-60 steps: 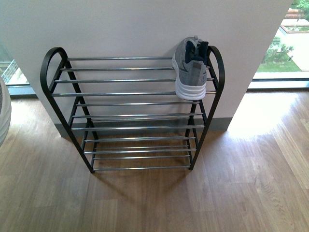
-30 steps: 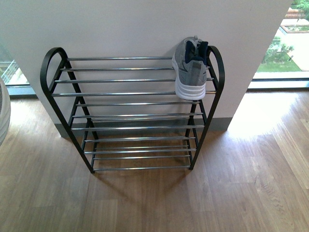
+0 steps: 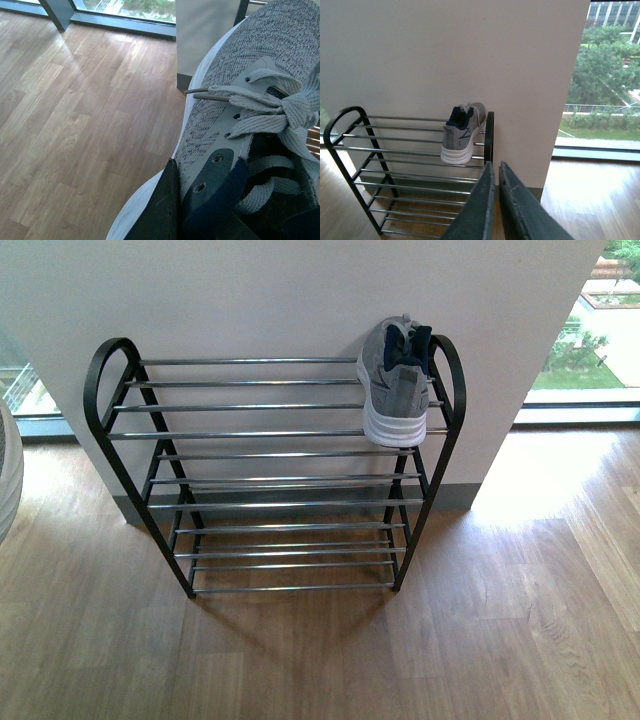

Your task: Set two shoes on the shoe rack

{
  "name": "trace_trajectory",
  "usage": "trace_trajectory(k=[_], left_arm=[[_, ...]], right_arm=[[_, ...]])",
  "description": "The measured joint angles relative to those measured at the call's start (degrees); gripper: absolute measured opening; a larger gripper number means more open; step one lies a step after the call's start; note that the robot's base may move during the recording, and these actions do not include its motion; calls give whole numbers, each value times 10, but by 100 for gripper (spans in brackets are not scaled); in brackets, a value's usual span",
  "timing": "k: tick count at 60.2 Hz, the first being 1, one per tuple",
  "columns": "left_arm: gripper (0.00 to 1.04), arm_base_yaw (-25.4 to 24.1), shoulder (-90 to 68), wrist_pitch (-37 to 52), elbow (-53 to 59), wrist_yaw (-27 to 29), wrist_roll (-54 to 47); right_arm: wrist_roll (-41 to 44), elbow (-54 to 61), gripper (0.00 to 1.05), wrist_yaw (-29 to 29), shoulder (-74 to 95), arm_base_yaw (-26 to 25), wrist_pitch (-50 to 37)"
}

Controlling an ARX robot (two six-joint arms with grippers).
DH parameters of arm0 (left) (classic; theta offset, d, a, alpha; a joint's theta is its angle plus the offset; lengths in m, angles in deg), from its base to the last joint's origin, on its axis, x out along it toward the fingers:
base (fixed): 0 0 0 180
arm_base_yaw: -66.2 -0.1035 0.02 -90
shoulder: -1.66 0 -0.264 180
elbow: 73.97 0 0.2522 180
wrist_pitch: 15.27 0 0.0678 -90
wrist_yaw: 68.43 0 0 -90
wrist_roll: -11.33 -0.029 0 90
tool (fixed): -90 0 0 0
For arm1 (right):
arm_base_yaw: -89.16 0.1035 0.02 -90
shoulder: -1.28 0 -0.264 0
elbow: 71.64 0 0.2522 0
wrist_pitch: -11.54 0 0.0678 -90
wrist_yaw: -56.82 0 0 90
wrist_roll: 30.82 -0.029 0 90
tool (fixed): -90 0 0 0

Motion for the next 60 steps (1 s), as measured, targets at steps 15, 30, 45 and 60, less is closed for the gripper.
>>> trace_trajectory(k=[15,30,45,60], left_arm=[[2,-5,3,30,7,-22,-14],[2,-48,-234,298,-73,-124,-40],[2,-52,-554,329,-278,-173,27],[2,-13,-819,268,-532,-227,100]], right_arm=[[0,0,54,0,0,0,0],[0,0,95,0,0,0,0],[0,0,95,0,0,0,0],[0,0,95,0,0,0,0]])
